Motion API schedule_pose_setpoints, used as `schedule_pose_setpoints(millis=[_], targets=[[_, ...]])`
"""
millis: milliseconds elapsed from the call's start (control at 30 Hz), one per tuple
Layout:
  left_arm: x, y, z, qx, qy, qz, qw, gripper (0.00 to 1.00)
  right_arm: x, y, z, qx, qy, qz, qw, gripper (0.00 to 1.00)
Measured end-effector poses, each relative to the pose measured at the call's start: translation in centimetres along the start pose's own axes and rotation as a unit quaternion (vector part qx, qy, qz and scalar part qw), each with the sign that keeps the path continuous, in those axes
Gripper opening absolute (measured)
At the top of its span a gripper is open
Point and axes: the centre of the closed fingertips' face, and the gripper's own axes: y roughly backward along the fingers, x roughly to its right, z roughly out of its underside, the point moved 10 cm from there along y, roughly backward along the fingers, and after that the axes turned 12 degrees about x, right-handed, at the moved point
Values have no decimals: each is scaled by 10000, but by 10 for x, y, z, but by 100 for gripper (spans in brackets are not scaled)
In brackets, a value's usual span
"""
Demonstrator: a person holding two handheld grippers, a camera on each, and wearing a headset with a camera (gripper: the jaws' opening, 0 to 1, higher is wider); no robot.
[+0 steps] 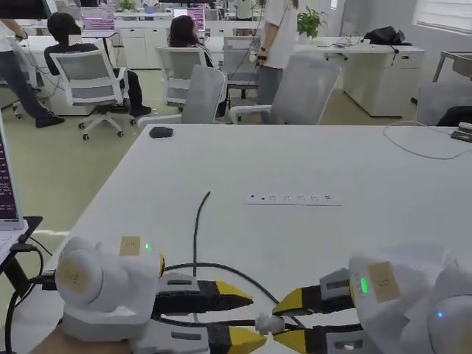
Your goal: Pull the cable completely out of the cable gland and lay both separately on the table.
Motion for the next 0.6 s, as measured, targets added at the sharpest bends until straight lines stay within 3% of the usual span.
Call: schedule_pose_setpoints(millis=[67,133,267,467,600], targets=[[-1,-1,2,-11,-156,60,9999,27,-1,0,-3,49,137,-54,9999,10],[-1,-2,1,157,69,122,9998,23,-2,1,-5,75,225,-77,9997,10],[1,-1,0,226,-27,232,9995,20,-3,4,-9,129,310,-101,9994,10],[3,2,-6,417,169,312,9985,16,-4,11,-15,289,308,-158,9990,10],[8,3,-14,462,-103,436,9979,17,-5,16,-23,371,448,-144,9982,10]])
